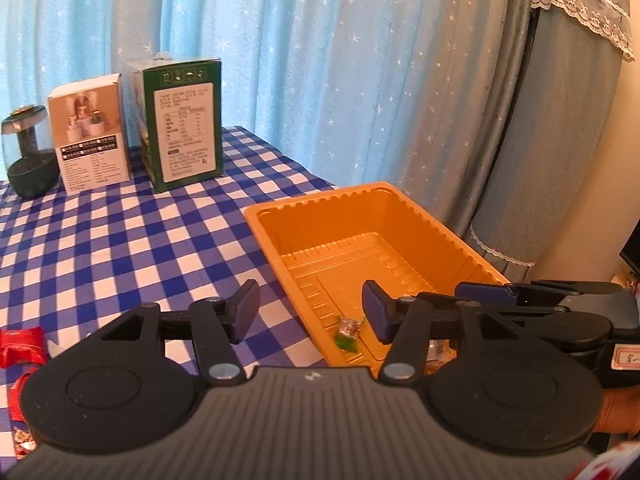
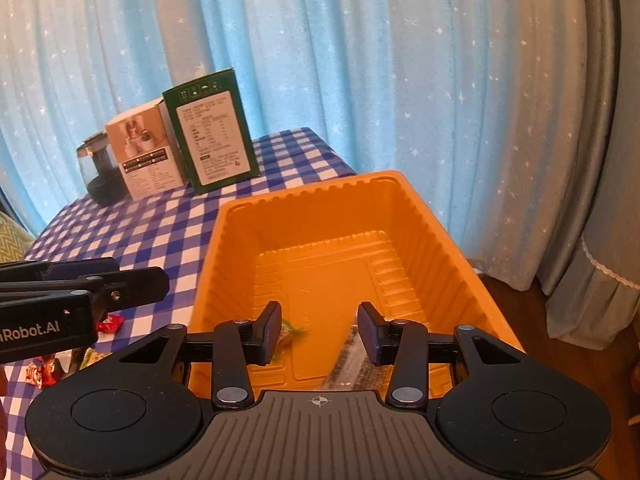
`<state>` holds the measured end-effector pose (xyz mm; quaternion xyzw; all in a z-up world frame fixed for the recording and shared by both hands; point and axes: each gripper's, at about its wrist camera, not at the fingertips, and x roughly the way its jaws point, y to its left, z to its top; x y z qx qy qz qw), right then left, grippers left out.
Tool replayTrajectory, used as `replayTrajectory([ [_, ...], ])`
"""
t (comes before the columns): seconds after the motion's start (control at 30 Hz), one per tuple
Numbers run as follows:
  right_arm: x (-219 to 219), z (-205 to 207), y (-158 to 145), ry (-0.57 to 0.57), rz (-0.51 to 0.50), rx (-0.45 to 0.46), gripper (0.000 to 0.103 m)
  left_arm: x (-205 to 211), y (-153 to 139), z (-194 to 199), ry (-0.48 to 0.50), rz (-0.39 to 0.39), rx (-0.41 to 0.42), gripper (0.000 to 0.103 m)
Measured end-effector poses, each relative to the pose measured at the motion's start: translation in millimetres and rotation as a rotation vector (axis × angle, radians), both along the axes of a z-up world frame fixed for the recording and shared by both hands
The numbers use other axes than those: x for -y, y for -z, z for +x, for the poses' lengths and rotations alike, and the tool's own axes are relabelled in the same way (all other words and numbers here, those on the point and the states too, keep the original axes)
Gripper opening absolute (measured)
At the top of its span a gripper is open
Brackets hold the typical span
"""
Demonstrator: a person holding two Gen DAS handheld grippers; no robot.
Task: Organize snacks
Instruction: 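Move both tools from the tray back toward the remaining snacks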
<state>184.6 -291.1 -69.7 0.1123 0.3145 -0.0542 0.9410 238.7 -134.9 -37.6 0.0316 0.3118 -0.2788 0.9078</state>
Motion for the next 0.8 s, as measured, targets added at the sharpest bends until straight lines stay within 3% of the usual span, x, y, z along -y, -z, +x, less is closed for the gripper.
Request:
replayTrajectory([
  [0.53,-53,7,-12,-0.115,-0.012,0.034,0.043,-78,-14,-13,-0.137,0.034,0.027,0.057],
  [0.8,-106,12,-4,-0.254,0.023,0.033,0.045,-142,-7,-25,-0.255,0.065,0.033,0.062],
])
